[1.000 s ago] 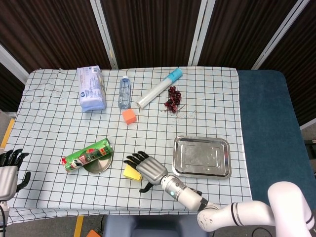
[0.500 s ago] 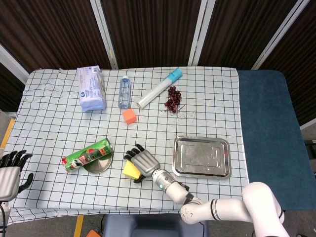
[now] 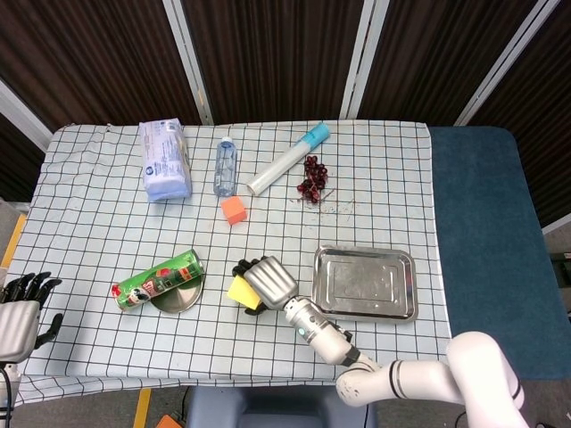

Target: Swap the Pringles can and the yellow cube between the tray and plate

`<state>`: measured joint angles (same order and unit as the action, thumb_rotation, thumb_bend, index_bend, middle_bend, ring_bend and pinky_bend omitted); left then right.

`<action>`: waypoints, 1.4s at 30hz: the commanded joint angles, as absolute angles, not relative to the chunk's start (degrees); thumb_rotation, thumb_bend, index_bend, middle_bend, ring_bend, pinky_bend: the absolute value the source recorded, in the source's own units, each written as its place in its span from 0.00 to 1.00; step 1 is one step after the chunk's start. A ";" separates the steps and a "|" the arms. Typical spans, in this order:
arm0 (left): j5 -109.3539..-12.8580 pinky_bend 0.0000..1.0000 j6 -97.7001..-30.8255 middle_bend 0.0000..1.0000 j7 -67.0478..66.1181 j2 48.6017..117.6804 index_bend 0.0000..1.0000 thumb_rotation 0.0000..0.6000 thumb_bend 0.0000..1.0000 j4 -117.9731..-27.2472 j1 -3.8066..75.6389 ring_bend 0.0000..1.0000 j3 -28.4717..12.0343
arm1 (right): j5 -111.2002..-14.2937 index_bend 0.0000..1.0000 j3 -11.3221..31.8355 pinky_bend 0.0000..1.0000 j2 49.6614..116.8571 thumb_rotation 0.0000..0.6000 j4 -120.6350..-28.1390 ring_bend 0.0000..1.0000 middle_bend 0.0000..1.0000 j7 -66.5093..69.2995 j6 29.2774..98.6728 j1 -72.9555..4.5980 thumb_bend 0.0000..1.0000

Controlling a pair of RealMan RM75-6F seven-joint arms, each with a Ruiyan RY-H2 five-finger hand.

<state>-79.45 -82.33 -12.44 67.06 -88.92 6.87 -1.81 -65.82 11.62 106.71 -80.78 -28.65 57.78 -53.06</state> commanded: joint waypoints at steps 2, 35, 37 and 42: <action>-79.74 0.14 -82.31 0.15 -13.02 67.10 0.23 1.00 0.41 -89.16 6.88 0.11 -1.77 | -66.73 0.77 8.50 0.64 93.08 1.00 -95.41 0.62 0.58 -35.54 68.23 -44.73 0.03; -80.14 0.15 -81.67 0.16 -15.79 67.42 0.23 1.00 0.41 -90.69 6.61 0.11 -1.66 | -83.95 0.00 -2.80 0.00 66.81 1.00 -92.02 0.00 0.00 -5.76 73.44 -24.81 0.03; -80.47 0.15 -81.78 0.16 -15.60 67.40 0.23 1.00 0.41 -90.72 6.63 0.11 -1.65 | -83.74 0.00 -2.21 0.00 66.22 1.00 -92.19 0.00 0.00 -6.02 78.21 -21.90 0.03; -81.18 0.15 -82.61 0.16 -14.69 67.47 0.23 1.00 0.41 -90.26 6.47 0.11 -1.85 | -79.33 0.00 0.32 0.00 67.53 1.00 -90.04 0.00 0.00 -8.39 89.00 -14.33 0.03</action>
<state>-81.11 -82.52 -14.79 67.46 -90.31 6.51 -1.81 -82.09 -1.42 67.17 -91.26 -7.22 83.22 -19.17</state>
